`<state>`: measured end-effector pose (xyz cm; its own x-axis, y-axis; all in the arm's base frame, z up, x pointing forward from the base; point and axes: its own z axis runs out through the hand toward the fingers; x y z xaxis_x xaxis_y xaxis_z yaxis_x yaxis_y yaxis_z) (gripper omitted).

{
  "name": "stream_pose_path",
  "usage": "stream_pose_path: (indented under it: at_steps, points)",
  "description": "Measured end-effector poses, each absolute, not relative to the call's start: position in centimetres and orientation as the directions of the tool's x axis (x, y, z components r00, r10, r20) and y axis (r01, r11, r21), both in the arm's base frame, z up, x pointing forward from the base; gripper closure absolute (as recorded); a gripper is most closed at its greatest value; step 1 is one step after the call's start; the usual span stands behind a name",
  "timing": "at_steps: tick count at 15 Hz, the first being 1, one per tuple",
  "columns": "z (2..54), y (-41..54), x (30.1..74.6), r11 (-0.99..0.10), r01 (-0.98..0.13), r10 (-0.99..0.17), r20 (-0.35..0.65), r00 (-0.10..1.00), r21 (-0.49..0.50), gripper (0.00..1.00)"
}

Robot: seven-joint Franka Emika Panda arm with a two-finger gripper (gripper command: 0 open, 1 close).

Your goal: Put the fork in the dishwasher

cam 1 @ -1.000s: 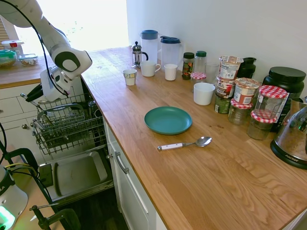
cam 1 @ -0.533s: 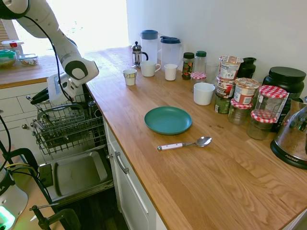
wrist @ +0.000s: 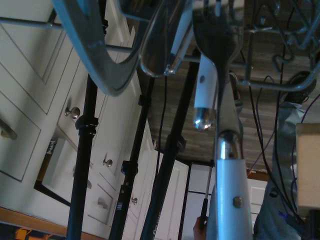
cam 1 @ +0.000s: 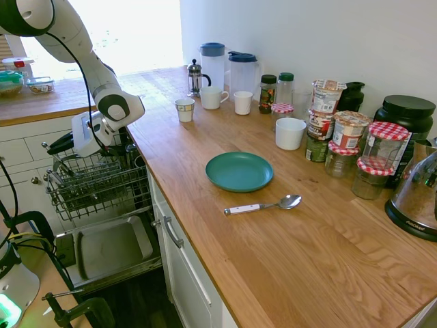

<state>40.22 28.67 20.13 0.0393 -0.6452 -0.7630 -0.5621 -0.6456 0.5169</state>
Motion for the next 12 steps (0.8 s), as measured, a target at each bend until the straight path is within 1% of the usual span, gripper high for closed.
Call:
stream_pose_path:
  at_steps: [6, 11, 12]
  points:
    - [18.0, 28.2, 41.1, -0.629, -0.561, -0.656, -0.754, 0.014, 0.537, 1.00]
    - [16.5, 27.2, 43.5, -0.607, -0.584, -0.666, -0.746, 0.002, 0.540, 1.00]
    - [16.4, 27.3, 44.0, -0.609, -0.586, -0.664, -0.747, 0.007, 0.535, 0.00]
